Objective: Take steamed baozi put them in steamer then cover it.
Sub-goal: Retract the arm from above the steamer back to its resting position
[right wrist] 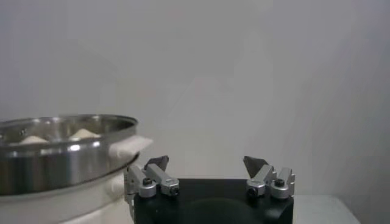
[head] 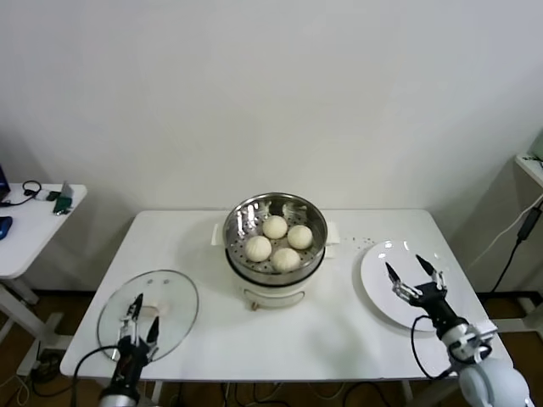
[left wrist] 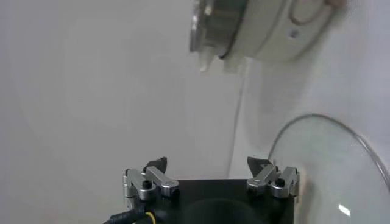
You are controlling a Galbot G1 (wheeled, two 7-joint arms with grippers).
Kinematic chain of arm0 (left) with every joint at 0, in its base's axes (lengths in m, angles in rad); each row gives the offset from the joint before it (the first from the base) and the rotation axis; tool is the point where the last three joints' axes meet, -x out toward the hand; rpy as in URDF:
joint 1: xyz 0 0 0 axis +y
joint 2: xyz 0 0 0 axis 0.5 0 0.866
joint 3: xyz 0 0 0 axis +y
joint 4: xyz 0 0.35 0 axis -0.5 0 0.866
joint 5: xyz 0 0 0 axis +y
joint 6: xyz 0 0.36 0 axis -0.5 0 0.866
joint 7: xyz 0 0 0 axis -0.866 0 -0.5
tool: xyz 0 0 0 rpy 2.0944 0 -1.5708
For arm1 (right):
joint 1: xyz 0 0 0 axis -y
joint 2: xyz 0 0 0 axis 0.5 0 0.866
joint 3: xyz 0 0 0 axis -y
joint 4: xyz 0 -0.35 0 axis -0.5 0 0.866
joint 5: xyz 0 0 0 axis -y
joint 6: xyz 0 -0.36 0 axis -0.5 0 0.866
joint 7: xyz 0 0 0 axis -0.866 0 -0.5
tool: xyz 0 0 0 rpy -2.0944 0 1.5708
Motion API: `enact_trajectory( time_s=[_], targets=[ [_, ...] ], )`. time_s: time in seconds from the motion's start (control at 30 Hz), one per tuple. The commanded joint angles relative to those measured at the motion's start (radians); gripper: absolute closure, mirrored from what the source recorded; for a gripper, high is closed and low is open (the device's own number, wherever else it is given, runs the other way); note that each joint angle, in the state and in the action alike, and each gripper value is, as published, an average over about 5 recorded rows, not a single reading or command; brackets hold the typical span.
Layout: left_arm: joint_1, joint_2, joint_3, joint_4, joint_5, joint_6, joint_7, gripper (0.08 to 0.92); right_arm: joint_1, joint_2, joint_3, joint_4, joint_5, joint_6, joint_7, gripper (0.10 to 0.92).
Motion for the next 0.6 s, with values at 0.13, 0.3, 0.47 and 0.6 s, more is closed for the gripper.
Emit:
enact_trajectory(
  time_s=[0.13, 0.3, 0.47, 0.6],
  targets=[
    [-0.226, 0.046, -0.029, 0.310, 0.341, -0.055, -0.063, 0.177, -0.075, 0.053, 0.059, -0.016, -0.042, 0.012, -0.008, 0.203],
    [-0.293, 0.079, -0.031, 0.391, 0.332, -0.063, -0.026, 0.177, -0.078, 0.037, 0.074, -0.028, -0.045, 0.021, -0.018, 0.203],
    [-0.339, 0.099, -0.048, 0.448, 0.331, -0.066, -0.003, 0.177, -0.081, 0.034, 0.088, -0.028, -0.044, 0.022, -0.023, 0.203],
    [-0.365, 0.124, -0.058, 0.473, 0.309, -0.064, 0.004, 0.177, -0.083, 0.038, 0.094, -0.027, -0.045, 0.022, -0.027, 0.203]
  ],
)
